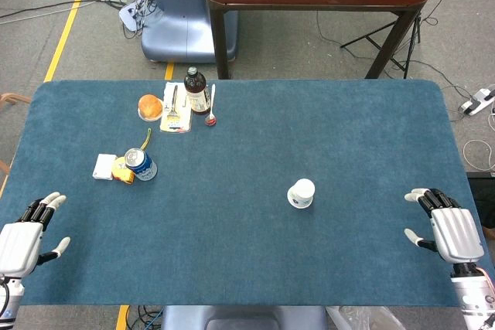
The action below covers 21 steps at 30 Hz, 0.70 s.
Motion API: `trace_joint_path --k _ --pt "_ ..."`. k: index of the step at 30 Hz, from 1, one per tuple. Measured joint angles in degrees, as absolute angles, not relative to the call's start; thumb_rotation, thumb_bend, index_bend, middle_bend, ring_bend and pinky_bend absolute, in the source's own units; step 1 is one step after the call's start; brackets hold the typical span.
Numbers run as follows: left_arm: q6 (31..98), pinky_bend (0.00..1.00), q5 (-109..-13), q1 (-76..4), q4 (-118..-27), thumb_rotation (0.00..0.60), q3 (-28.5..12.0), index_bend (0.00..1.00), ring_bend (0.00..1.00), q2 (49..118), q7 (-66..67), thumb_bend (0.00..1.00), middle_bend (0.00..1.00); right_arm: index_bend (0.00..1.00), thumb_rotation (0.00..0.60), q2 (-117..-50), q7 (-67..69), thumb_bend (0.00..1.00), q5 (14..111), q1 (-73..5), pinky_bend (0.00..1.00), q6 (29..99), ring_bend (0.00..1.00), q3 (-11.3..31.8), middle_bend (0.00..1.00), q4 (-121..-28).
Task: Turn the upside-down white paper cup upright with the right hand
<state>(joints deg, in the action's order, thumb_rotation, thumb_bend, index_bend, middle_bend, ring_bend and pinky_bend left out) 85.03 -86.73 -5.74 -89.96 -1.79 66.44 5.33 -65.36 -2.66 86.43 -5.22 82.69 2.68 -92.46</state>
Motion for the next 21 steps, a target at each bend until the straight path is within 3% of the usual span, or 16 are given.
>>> trace_joint_path --k 11,17,21 --pt "85.10 0.45 -86.74 -5.57 -89.60 0.600 -1.65 0.18 0.14 66.50 4.97 0.21 0.15 0.33 0.600 -65.44 -2.32 0.13 86.30 -5.71 0.39 81.65 0.22 2.54 0.29 -92.62" --pt "84.64 0.45 -86.35 -5.62 -89.41 0.600 -1.60 0.18 0.14 66.65 5.27 0.21 0.15 0.33 0.600 -64.90 -1.88 0.03 85.67 -6.48 0.39 80.42 0.22 2.94 0.27 -94.24" --pt "84.83 0.45 -86.83 -5.62 -89.81 0.600 -1.44 0.18 0.14 66.64 5.89 0.21 0.15 0.33 0.600 -63.71 -2.75 0.00 83.84 -7.88 0.32 77.67 0.18 3.73 0.21 -97.25"
